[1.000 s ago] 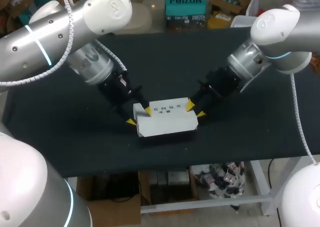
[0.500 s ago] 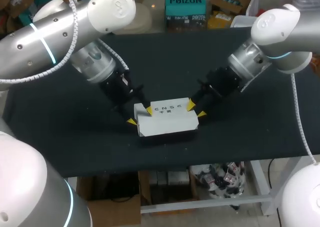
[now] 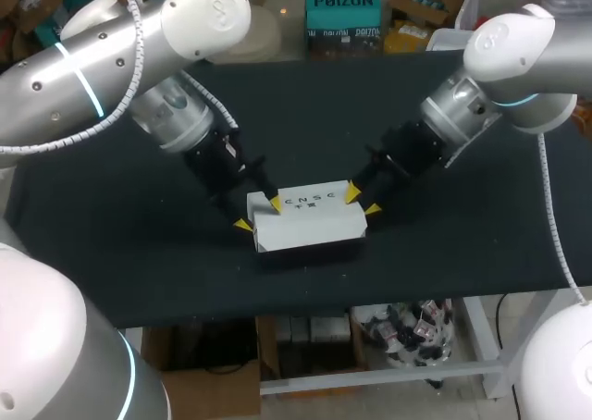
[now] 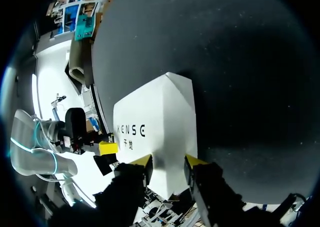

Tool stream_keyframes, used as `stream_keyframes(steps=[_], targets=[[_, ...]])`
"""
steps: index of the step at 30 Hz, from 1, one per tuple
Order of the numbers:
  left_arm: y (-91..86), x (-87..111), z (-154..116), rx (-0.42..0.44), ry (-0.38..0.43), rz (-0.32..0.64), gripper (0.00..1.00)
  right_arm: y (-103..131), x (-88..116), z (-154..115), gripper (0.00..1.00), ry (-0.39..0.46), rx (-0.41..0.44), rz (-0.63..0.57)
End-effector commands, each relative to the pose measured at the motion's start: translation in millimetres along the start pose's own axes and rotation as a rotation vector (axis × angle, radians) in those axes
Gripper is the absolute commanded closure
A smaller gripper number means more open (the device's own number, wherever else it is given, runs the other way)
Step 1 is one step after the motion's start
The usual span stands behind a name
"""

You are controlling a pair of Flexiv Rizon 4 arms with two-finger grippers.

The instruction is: Assemble the packaging by folding the flat box into shape, placing the metal phone stand inside, and closing the box properly

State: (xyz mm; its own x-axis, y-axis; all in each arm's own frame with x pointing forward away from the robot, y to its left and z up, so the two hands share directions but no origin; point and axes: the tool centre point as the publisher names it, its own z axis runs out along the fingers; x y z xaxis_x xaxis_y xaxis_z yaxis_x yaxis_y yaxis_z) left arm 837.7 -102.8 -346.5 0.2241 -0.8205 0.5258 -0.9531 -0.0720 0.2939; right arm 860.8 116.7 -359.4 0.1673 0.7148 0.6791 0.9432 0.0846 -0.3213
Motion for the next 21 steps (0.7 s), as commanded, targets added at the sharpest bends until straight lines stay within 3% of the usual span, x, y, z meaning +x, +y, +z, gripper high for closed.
stream_keyframes(steps=[1, 21], targets=[[-2.4, 4.9, 2.4, -0.005, -0.003, -0.002, 0.32, 1.6, 4.2, 2.1, 0.58, -0.002, 0.009, 0.001], [-2.3, -1.4, 1.0, -0.003, -0.004, -0.013, 0.31, 2.8, -1.2, -0.1, 0.57, -0.009, 0.006, 0.010]])
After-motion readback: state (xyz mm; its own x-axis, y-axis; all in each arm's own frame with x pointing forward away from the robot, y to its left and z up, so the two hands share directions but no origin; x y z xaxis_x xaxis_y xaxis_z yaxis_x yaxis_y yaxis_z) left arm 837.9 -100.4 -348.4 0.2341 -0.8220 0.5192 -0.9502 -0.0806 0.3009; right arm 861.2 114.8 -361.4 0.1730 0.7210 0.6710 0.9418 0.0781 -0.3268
